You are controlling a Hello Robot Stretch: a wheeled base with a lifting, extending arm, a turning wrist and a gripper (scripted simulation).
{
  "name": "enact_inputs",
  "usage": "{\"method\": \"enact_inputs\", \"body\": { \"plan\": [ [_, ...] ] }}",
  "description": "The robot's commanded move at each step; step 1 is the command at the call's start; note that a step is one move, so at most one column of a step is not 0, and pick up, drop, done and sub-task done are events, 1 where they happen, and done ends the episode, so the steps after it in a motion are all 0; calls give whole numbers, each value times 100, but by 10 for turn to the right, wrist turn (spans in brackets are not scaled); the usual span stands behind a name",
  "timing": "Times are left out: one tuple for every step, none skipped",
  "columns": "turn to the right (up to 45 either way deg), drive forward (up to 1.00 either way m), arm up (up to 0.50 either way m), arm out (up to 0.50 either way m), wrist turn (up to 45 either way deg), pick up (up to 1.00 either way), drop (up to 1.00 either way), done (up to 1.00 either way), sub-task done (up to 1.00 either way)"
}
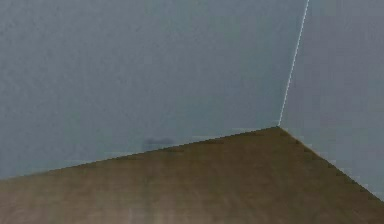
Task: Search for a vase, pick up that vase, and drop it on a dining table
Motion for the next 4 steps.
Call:
{"method": "enact_inputs", "body": {
  "plan": [
    [450, 0, 0, 0, 0, 0, 0, 0, 0],
    [150, 0, 0, 0, 0, 0, 0, 0, 0],
    [0, 80, 0, 0, 0, 0, 0, 0, 0],
    [-390, 0, 0, 0, 0, 0, 0, 0, 0]
  ]
}}
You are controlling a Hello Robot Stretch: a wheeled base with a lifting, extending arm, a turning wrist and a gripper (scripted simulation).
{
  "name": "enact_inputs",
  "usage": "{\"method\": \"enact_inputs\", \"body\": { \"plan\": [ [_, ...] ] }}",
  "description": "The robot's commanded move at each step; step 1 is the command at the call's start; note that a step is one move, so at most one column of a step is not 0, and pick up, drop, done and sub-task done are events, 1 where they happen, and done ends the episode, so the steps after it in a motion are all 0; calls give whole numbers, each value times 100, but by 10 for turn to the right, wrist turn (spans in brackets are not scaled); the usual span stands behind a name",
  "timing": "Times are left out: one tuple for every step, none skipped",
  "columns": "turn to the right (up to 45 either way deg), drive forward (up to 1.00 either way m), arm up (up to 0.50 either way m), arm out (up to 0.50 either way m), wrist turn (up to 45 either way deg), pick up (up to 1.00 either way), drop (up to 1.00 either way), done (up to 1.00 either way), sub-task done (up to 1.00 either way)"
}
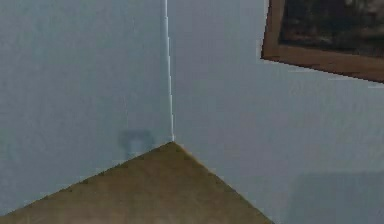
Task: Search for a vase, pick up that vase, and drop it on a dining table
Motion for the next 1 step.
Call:
{"method": "enact_inputs", "body": {
  "plan": [
    [450, 0, 0, 0, 0, 0, 0, 0, 0]
  ]
}}
